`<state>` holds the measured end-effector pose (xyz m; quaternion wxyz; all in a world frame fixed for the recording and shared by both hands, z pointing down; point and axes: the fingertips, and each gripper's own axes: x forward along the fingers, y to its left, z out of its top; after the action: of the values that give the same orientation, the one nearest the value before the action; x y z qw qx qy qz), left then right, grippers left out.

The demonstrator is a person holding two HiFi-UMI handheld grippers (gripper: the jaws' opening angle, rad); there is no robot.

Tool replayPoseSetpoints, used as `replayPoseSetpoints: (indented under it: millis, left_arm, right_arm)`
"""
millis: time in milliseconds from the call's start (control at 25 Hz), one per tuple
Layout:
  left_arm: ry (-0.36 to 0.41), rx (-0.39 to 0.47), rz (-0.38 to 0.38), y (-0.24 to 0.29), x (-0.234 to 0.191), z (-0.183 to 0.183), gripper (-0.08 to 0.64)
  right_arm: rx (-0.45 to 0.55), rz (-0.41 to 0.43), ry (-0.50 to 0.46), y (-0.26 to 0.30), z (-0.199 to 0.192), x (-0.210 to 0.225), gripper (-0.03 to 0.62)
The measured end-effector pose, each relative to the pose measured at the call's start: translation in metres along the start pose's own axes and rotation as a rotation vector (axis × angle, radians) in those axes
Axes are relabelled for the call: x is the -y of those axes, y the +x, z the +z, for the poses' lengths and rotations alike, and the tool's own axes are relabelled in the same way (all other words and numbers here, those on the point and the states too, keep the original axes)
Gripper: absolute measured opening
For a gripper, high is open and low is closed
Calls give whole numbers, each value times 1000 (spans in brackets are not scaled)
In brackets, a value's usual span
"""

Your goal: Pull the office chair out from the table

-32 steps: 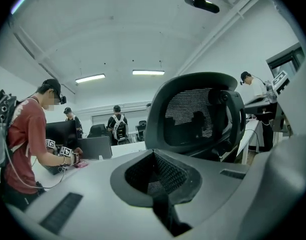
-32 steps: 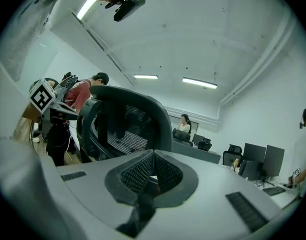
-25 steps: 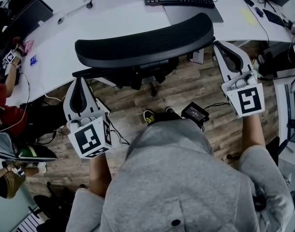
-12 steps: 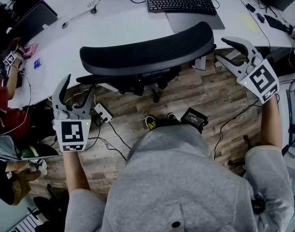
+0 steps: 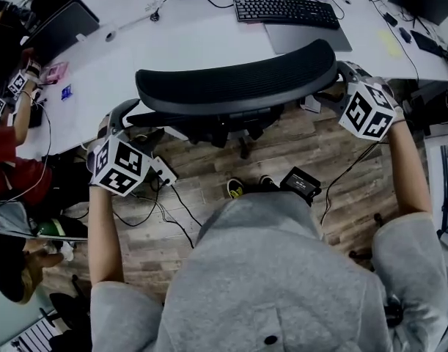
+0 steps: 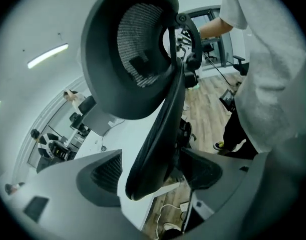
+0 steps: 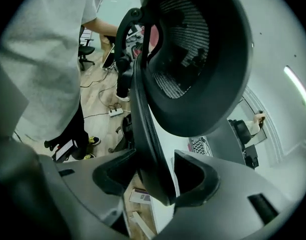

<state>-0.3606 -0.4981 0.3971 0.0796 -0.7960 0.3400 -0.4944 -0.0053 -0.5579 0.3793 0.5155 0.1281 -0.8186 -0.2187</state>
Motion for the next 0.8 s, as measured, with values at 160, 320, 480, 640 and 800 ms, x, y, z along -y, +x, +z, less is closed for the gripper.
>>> replayPoseSetpoints:
  millis: [160,320,480,640,800]
  left_arm:
    - [18,-27,-121,16,11,-6,350]
    - [35,-53,-172,31,14,-5,350]
    - [83,-89,-184,37,17,-8,347]
    - [165,-123,-143,38,9,-10,149]
    - [186,-96,-144,36,8,-8,138]
  right_arm:
    - [-26,41,-70,20,0,-6,222]
    - [-34,83,-87,35,-1,-12,222]
    - [-45,88,-134,47,-1,-12,211]
    - [-59,58,-177,48,-5,-8,123]
    - [-90,52,-174,49,-7,-7,123]
